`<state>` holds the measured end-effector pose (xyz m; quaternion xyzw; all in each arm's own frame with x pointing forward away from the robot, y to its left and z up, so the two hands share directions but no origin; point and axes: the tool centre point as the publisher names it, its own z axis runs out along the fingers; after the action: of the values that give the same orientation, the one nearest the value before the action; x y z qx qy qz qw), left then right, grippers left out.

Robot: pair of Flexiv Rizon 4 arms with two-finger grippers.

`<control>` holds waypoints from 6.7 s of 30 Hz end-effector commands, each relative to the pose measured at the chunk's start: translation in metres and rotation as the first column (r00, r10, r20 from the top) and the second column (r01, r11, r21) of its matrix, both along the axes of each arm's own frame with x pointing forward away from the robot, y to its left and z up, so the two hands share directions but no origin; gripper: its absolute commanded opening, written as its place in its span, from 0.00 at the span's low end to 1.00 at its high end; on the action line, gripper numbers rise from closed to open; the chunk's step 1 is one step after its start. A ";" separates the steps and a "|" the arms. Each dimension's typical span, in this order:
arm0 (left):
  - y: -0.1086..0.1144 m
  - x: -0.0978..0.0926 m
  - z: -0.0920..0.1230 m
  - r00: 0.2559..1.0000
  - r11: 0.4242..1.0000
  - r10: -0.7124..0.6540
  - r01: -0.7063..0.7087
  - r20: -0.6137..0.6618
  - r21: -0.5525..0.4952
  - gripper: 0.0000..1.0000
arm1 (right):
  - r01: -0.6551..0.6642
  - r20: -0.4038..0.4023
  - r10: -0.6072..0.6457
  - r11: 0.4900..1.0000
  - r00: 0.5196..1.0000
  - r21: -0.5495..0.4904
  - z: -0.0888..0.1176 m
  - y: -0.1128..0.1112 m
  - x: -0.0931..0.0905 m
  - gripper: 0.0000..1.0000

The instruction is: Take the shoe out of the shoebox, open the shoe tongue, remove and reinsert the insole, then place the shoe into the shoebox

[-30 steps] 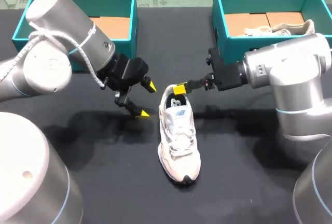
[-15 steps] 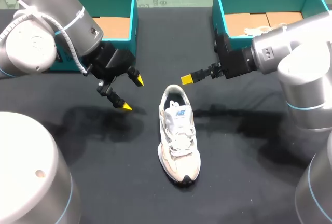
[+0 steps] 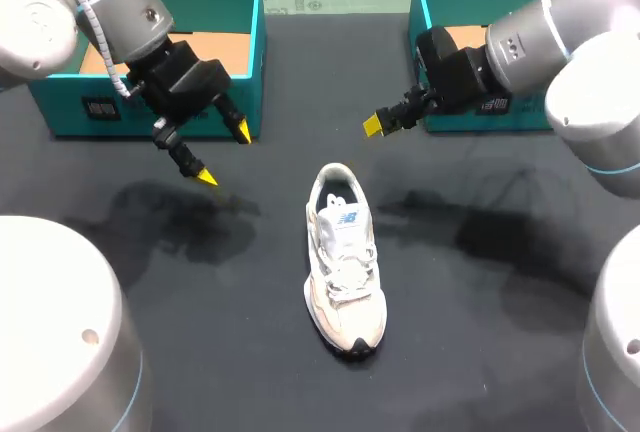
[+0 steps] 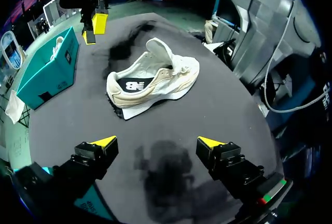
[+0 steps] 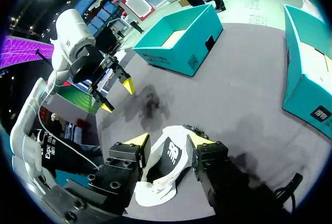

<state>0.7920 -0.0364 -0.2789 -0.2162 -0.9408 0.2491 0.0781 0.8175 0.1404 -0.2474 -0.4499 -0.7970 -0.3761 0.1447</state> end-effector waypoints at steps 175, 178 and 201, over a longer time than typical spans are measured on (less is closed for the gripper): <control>0.126 0.047 0.052 0.967 0.963 -0.254 0.249 0.037 0.102 1.00 | 0.437 0.136 -0.480 0.598 0.866 -0.672 -0.133 0.062 -0.090 0.00; 0.126 0.047 0.052 0.967 0.963 -0.254 0.249 0.037 0.102 1.00 | 0.454 0.165 -0.478 0.587 0.863 -0.671 -0.118 0.063 -0.090 0.00; 0.126 0.047 0.052 0.967 0.963 -0.254 0.249 0.037 0.102 1.00 | 0.232 -0.072 -0.389 0.676 0.918 -0.700 -0.108 0.049 -0.061 0.18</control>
<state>0.8388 0.0886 -0.2269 -0.3359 -0.9181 0.1872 0.0961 0.7540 0.1911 -0.3525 -0.6417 -0.7657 -0.0272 -0.0347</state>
